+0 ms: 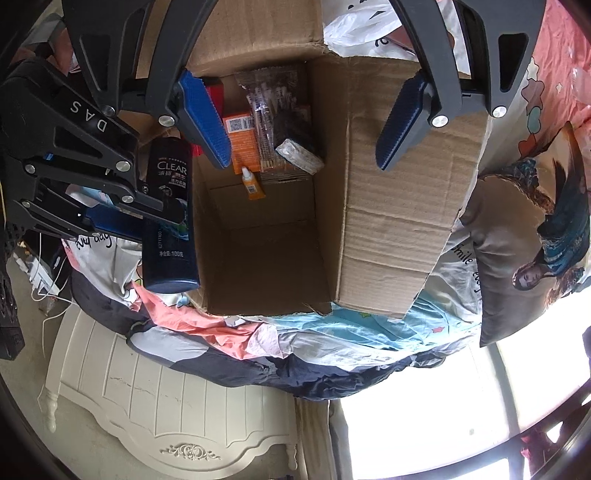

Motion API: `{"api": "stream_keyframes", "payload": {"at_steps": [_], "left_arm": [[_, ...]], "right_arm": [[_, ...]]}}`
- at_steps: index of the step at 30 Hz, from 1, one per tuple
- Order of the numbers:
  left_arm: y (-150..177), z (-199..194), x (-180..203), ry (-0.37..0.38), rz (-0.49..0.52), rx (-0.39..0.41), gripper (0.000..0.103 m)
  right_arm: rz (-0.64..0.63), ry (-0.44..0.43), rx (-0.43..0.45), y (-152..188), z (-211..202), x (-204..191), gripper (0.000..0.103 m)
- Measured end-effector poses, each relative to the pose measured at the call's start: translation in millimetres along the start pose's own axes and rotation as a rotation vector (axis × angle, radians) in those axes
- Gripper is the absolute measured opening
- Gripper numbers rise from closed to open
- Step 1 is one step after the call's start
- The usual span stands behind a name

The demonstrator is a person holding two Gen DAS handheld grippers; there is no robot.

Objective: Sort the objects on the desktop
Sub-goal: 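Lower the bottle and tube into the cardboard box, opening both grippers, then withdraw both grippers from the cardboard box toward the pink tube and glasses case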

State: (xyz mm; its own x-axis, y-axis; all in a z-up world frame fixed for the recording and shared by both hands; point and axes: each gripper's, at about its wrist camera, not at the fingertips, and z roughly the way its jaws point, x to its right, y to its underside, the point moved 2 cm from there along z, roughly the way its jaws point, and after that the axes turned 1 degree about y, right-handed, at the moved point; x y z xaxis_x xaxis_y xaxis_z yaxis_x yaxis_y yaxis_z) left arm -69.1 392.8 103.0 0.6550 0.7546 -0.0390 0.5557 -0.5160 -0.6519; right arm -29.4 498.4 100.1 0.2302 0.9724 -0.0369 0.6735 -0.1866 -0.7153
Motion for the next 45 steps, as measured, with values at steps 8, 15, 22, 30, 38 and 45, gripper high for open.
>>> {"api": "stream_keyframes", "payload": {"at_steps": [8, 15, 22, 30, 38, 45], "left_arm": [[4.0, -11.0, -4.2, -0.009, 0.000, 0.008, 0.083], [10.9, -15.2, -7.0, -0.006, -0.003, 0.006, 0.083], [18.4, -15.2, -11.9, -0.003, -0.013, -0.002, 0.083], [27.5, -22.9, -18.0, -0.023, -0.019, -0.002, 0.083], [35.3, -34.5, -25.8, -0.034, -0.016, 0.005, 0.083], [48.5, -38.5, -37.9, -0.043, -0.041, -0.009, 0.083]], "right_arm": [[0.012, 0.026, 0.010, 0.7, -6.9, -1.3, 0.051], [0.012, 0.028, 0.000, 3.9, -8.8, -5.7, 0.057], [-0.002, 0.043, -0.005, 6.0, -9.8, -11.6, 0.060], [-0.002, 0.035, -0.018, 8.8, -9.6, -19.7, 0.065], [-0.011, 0.016, -0.014, 12.9, -13.5, -33.2, 0.066], [-0.039, 0.001, -0.021, 15.2, -15.9, -48.3, 0.066]]}}
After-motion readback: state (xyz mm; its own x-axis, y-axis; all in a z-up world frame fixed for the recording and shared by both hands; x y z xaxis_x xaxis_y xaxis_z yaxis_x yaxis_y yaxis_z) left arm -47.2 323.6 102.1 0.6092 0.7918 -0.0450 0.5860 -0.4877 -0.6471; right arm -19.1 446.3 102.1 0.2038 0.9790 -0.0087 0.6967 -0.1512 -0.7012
